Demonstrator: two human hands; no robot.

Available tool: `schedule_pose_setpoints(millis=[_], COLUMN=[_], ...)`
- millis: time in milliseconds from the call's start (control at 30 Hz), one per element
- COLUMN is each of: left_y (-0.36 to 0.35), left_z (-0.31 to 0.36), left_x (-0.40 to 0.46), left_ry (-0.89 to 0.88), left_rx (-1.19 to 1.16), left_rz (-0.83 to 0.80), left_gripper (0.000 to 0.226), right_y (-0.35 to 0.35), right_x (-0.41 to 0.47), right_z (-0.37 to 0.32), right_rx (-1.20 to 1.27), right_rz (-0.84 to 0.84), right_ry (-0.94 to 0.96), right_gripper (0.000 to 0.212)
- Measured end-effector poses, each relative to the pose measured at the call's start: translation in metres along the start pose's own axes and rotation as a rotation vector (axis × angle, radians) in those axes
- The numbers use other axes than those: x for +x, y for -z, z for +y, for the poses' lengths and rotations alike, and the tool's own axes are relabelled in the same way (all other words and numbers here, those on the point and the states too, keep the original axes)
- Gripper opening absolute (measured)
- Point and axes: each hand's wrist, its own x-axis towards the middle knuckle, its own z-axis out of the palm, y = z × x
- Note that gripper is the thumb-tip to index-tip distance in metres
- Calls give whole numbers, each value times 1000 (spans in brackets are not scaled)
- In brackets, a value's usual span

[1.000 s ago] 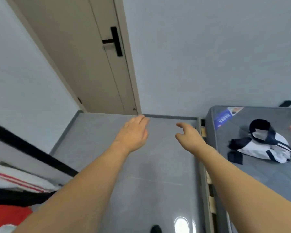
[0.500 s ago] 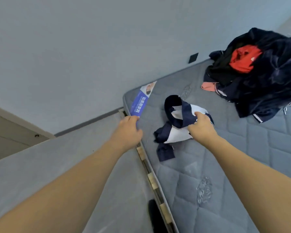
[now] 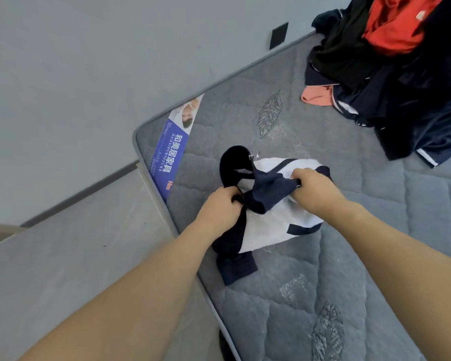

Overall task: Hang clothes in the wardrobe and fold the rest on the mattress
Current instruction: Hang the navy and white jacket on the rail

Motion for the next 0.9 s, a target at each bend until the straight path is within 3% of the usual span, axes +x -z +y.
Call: schedule_pose_setpoints(millis=[100, 233, 333, 433, 533, 567, 633, 767, 800, 900], left_y=[32, 119, 190, 259, 323, 340, 363, 365, 360, 343], left_z=[11, 15, 14, 6, -5, -9, -17, -21, -21, -26], left_x=[-28, -100, -170, -253, -353, -389, -460, -588, -615, -688], left_ry=[184, 209, 208, 197, 136, 116, 94, 38, 33, 52], left_rx=[-585, -1026, -1130, -1132, -1140, -1123, -1063, -1049, -1053, -998], left_rz=[209, 449, 620, 738, 856, 907, 995, 1041, 1044, 1062], left_gripper=[21, 14, 19, 12, 9, 12, 19, 23, 26, 29], right_y=[6, 22, 34, 47, 61, 64, 67, 60, 55, 34], right_x=[-10, -48, -96, -155, -215, -234, -272, -364, -389, -457], right_z=[-45, -142, -230, -318, -399, -423, -468, -555, -572, -617], right_rx=[412, 718, 884, 1001, 1029, 1000, 864, 326, 188, -188], right_rz=[-19, -155, -324, -499, -782, -851, -940, -1073, -1079, -1088], right_ry=[-31, 31, 111, 137, 207, 217, 260, 464, 508, 642], right_gripper=[19, 30, 15, 23, 41, 44, 70, 105, 103, 72])
